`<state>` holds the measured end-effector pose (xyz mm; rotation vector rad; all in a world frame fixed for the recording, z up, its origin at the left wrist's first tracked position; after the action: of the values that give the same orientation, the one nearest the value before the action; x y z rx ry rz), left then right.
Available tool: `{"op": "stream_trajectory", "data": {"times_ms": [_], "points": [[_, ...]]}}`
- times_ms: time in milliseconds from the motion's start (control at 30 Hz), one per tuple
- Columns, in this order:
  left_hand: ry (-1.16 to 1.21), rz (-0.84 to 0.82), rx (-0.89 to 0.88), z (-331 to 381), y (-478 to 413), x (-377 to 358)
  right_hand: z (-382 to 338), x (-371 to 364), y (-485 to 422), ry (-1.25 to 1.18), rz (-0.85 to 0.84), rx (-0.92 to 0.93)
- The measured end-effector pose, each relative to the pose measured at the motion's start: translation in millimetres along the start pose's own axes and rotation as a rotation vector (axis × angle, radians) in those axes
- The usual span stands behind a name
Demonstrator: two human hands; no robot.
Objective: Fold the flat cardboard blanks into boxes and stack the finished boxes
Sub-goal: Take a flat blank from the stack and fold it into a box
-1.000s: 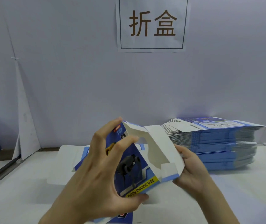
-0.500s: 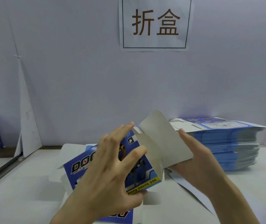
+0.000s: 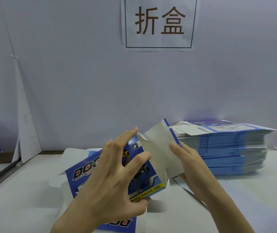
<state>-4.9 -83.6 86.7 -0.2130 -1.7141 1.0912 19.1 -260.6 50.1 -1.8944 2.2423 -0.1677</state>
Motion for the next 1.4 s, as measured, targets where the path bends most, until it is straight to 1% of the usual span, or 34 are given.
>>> {"op": "stream_trajectory", "data": {"times_ms": [200, 267, 367, 500, 567, 633, 733, 767, 800, 900, 967, 1033, 1067, 1100, 1167, 1233, 1300, 1400], "points": [[-0.046, -0.006, -0.035, -3, 0, -4, -5, -14, 4, -0.009, -0.068, 0.048], [-0.033, -0.014, -0.030, -4, 1, -2, -3, -15, 3, 0.013, -0.041, 0.078], [0.001, -0.008, -0.006, -7, 1, 3, -3, -7, 2, -0.015, 0.030, 0.067], [0.007, -0.006, 0.006, -7, 1, 4, -6, -14, 4, -0.012, -0.077, 0.086], [0.009, -0.020, 0.007, -7, 0, 5, -7, -12, 3, -0.015, -0.064, 0.110], [0.022, -0.034, 0.027, -10, 1, 7, -7, -7, 2, -0.059, -0.075, 0.094], [0.078, -0.019, 0.081, -19, 4, 12, -10, -4, 4, -0.154, -0.241, 0.063], [0.090, -0.005, 0.092, -22, 6, 14, -12, -5, 5, -0.151, -0.285, 0.072], [0.097, 0.004, 0.096, -23, 6, 16, -12, -5, 6, -0.114, -0.299, 0.100], [0.096, 0.003, 0.088, -19, 4, 15, -19, -11, 9, 0.068, -0.223, 0.240], [0.082, 0.000, 0.093, -15, 3, 13, -24, -21, 15, 0.230, -0.206, 0.346], [0.074, 0.017, 0.093, -14, 3, 13, -27, -30, 20, 0.423, -0.241, 0.441], [0.077, 0.033, 0.089, -15, 2, 13, -27, -33, 22, 0.458, -0.282, 0.461], [0.080, 0.050, 0.083, -17, 2, 14, -27, -34, 24, 0.440, -0.322, 0.454], [0.074, 0.076, 0.079, -19, 2, 16, -27, -36, 25, 0.301, -0.368, 0.402], [0.057, 0.084, 0.081, -18, 2, 16, -27, -40, 23, 0.181, -0.333, 0.384], [0.047, 0.081, 0.079, -15, 1, 15, -24, -42, 20, 0.117, -0.269, 0.378], [0.042, 0.085, 0.074, -12, 1, 14, -19, -48, 19, 0.139, -0.230, 0.389]]}}
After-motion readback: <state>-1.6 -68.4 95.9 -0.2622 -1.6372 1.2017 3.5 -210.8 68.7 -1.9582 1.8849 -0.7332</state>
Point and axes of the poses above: each hand's wrist, its own y-axis away from the middle knuckle, its own x-axis out of the back of the hand, z = x × y, the point moved 6 cm from there along -y, towards the middle knuckle, and after that the axes turned 2 degrees about z, right-handed, at the moved point
